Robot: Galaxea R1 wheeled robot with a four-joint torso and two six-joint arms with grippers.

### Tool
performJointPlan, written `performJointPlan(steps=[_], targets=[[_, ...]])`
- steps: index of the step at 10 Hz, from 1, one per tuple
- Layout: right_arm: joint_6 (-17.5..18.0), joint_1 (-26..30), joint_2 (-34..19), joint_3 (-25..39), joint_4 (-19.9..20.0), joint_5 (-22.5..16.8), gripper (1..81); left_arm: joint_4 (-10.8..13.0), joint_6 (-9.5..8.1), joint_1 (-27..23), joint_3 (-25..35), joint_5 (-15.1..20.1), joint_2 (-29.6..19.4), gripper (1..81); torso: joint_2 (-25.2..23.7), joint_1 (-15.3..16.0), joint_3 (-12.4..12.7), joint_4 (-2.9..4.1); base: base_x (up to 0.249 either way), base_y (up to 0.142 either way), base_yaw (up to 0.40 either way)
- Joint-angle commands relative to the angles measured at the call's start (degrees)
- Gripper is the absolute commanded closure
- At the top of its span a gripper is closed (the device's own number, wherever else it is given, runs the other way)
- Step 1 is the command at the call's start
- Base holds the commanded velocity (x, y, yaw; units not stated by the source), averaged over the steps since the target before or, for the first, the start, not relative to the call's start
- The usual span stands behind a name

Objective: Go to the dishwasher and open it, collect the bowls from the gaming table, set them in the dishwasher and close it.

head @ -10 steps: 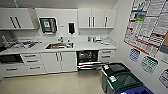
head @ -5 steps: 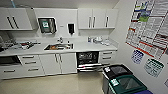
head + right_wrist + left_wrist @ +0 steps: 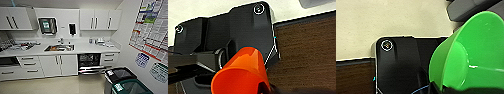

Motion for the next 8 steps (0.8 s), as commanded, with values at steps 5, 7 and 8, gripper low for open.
performJointPlan(steps=[5,7,8], targets=[[0.1,2.5,-1.3,-0.2,0.0,-2.4,81.1,0.9,0.15,-2.3,0.6,1.4,-0.9,81.1,0.0,0.1,0.0,-0.02,0.116,0.071,0.0],[0.1,2.5,-1.3,-0.3,0.0,-2.4,81.1,0.9,0.15,-2.4,0.6,1.3,-0.9,81.1,0.0,0.1,0.0,-0.02,0.116,0.071,0.0],[0.1,2.5,-1.3,-0.3,0.0,-2.4,81.1,0.9,0.15,-2.4,0.6,1.4,-0.9,81.1,0.0,0.1,0.0,-0.02,0.116,0.071,0.0]])
